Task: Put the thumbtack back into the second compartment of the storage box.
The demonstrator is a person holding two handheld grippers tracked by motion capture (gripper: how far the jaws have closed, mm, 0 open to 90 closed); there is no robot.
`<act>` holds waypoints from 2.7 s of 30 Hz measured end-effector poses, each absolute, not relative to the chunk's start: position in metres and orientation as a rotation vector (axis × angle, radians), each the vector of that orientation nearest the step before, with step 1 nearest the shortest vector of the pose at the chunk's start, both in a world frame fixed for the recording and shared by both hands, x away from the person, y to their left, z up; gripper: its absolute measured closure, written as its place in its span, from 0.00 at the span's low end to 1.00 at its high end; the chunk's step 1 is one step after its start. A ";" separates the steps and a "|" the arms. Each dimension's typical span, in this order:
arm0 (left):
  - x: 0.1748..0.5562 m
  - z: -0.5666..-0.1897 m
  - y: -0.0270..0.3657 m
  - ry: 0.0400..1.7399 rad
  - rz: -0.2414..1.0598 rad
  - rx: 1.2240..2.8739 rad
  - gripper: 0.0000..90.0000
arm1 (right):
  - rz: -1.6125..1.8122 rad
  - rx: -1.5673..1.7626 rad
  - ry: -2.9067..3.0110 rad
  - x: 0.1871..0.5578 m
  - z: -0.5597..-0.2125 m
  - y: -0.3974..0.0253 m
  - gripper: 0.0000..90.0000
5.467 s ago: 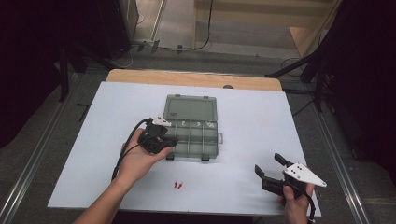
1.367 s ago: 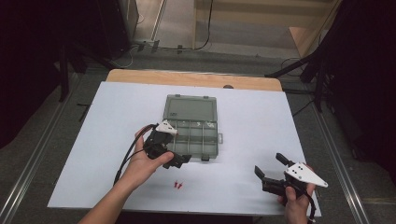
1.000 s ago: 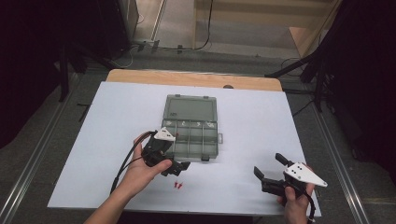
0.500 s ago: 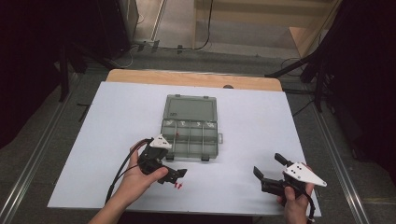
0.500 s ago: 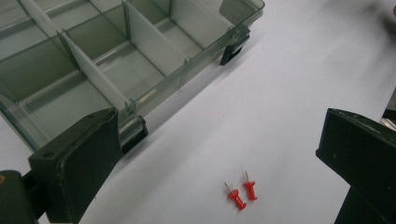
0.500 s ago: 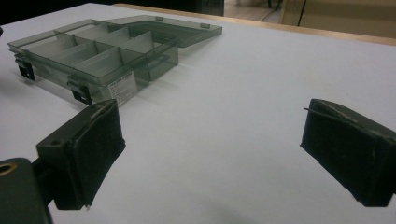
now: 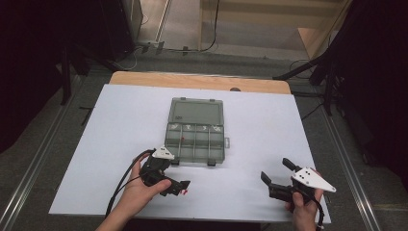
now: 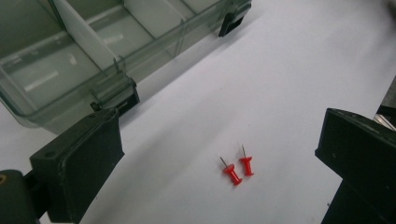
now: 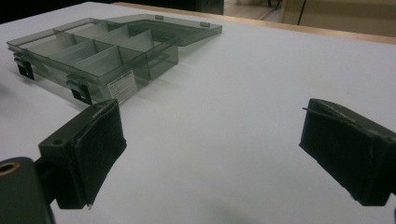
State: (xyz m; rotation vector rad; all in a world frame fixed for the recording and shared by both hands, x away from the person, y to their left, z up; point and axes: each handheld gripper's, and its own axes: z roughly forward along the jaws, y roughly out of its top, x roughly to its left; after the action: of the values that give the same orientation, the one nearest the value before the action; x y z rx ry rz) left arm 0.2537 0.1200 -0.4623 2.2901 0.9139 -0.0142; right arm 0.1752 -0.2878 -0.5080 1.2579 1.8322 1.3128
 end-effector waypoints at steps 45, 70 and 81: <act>0.223 -0.479 0.108 1.001 0.120 2.380 0.74 | 1.295 1.270 1.822 0.175 -0.508 -0.288 0.10; 0.221 -0.486 0.109 1.019 0.189 2.399 0.84 | 1.287 1.273 1.819 0.175 -0.508 -0.288 0.10; 0.218 -0.479 0.117 1.027 0.169 2.359 0.79 | 1.289 1.274 1.820 0.175 -0.508 -0.288 0.10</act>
State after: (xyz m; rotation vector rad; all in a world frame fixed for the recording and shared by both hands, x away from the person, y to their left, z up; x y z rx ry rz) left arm 0.2183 0.1166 -0.4789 2.3586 1.0273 0.1694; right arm 0.1751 -0.2881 -0.5080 1.2740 1.8203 1.2887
